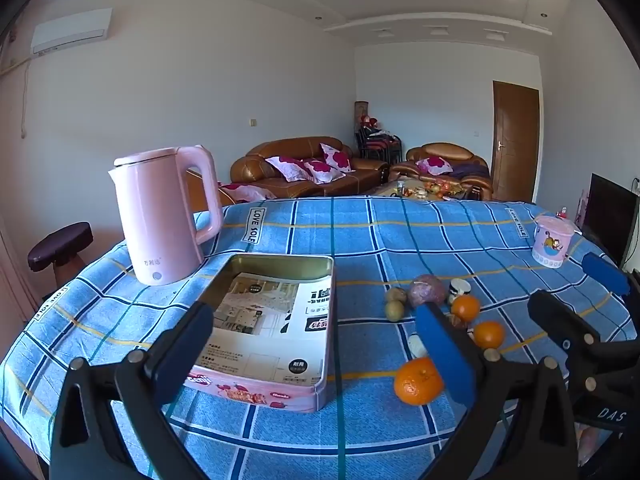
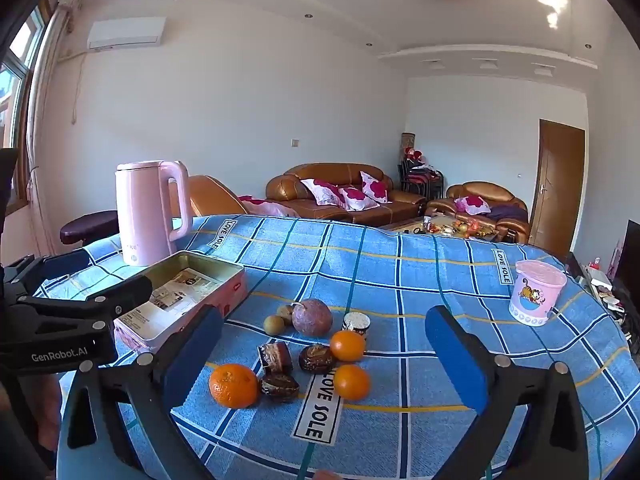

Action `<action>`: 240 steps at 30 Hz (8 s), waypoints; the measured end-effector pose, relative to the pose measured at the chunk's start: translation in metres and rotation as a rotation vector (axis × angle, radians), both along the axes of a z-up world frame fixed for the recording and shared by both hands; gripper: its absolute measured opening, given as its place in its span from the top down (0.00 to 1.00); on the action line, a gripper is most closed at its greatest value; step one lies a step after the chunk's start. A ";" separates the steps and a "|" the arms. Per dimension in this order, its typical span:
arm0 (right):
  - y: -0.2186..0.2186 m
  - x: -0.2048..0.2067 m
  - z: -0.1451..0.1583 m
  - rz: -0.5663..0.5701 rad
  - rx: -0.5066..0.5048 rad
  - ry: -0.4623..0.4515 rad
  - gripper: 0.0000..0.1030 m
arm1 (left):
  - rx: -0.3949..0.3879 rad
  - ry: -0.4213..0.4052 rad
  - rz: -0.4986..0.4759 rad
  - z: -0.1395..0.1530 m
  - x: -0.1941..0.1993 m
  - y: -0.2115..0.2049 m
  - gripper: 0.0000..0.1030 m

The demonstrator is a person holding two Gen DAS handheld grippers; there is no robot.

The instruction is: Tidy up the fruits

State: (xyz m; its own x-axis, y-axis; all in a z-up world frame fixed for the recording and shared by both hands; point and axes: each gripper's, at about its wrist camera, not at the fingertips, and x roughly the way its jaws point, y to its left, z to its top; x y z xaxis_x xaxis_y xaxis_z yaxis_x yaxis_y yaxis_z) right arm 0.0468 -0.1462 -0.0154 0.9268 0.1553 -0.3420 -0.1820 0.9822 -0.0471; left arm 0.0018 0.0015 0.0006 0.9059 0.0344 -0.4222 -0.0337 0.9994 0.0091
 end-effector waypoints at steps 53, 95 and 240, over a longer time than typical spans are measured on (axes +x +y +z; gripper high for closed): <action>0.005 -0.004 -0.002 0.015 0.011 -0.007 0.01 | 0.024 -0.017 -0.020 -0.001 -0.005 -0.002 0.00; -0.039 0.004 -0.050 -0.057 0.056 0.108 0.01 | 0.075 0.083 -0.162 -0.052 0.004 -0.042 0.00; -0.015 0.014 -0.054 0.179 0.072 0.070 0.60 | -0.028 0.043 -0.243 -0.057 0.005 -0.023 0.53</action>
State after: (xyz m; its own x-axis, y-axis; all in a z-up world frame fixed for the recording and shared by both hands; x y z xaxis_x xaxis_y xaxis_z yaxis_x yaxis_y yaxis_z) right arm 0.0608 -0.1609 -0.0692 0.8565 0.3422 -0.3865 -0.3547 0.9341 0.0410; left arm 0.0069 -0.0216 -0.0569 0.8673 -0.1944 -0.4582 0.2073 0.9780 -0.0225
